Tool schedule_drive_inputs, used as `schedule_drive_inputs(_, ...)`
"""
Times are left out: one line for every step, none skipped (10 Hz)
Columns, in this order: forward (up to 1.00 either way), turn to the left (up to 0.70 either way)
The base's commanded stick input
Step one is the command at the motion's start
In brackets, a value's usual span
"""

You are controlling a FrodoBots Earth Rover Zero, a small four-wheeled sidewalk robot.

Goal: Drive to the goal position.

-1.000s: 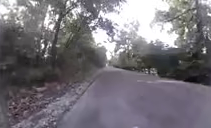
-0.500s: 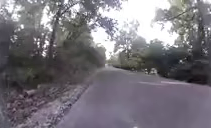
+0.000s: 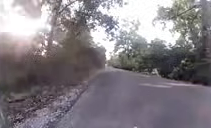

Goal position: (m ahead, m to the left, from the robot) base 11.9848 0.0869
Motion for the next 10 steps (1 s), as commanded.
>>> schedule_drive_inputs(0.70,0.00)
schedule_drive_inputs(0.70,0.00)
schedule_drive_inputs(0.70,0.00)
schedule_drive_inputs(0.70,0.00)
schedule_drive_inputs(0.70,-0.01)
schedule_drive_inputs(0.70,-0.06)
schedule_drive_inputs(0.70,-0.22)
schedule_drive_inputs(0.70,-0.32)
schedule_drive_inputs(0.70,-0.29)
schedule_drive_inputs(0.70,0.00)
